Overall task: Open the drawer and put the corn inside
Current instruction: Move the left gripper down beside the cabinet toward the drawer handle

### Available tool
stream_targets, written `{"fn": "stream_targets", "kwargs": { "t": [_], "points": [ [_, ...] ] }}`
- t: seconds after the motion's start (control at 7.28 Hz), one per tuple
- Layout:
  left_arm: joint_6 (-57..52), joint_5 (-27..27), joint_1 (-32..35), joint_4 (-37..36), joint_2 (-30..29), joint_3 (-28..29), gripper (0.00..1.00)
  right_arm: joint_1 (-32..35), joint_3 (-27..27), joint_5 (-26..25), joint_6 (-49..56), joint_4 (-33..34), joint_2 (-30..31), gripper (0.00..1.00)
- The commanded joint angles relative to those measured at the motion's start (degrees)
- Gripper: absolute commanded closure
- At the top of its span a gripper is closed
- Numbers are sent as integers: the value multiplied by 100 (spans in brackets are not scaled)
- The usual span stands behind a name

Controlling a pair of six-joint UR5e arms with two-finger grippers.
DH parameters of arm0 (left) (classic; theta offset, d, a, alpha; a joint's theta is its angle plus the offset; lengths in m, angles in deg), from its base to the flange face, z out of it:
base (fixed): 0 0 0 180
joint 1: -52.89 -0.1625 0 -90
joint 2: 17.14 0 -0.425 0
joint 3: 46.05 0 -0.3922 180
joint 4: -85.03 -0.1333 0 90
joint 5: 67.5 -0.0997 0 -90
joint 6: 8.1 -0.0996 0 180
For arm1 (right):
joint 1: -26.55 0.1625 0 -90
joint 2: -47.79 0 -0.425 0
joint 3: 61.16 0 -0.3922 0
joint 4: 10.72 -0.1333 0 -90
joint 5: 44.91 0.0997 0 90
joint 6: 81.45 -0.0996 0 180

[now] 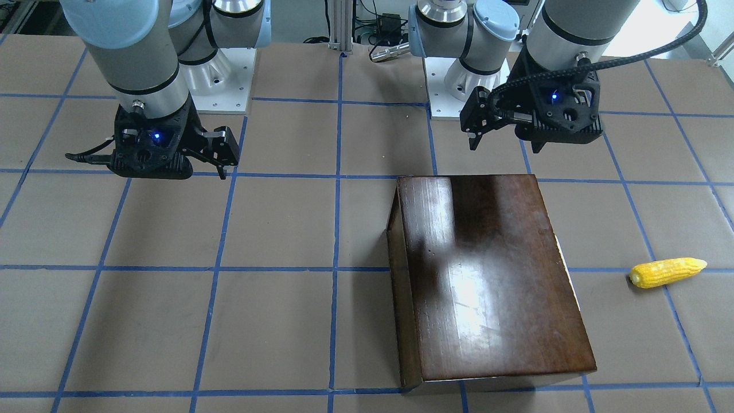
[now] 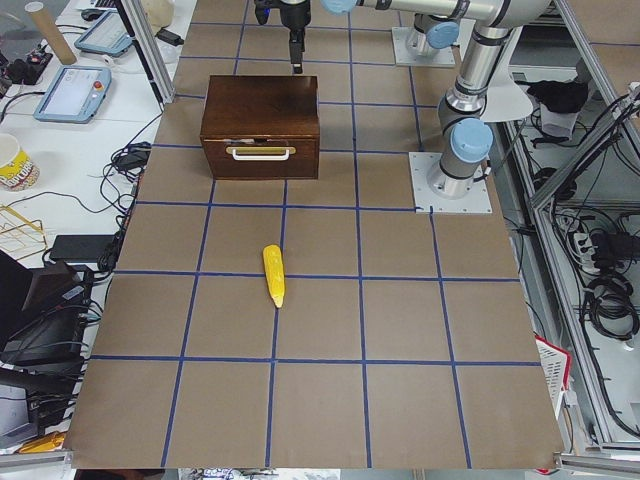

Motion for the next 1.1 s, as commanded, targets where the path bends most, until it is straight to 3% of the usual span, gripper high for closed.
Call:
{"fn": "stream_targets", "kwargs": {
  "t": [0.0,0.69,0.96],
  "points": [
    [-6,0,0,-6,-7,-4,0,0,-4,0,0,-4,-6,0],
    [-76,114,-359,-6,-182,224,0,0,-4,0,0,5,3,0],
    [-303,351,-893,20,-401,330,0,0,5,0,0,-4,-6,0]
  ]
}}
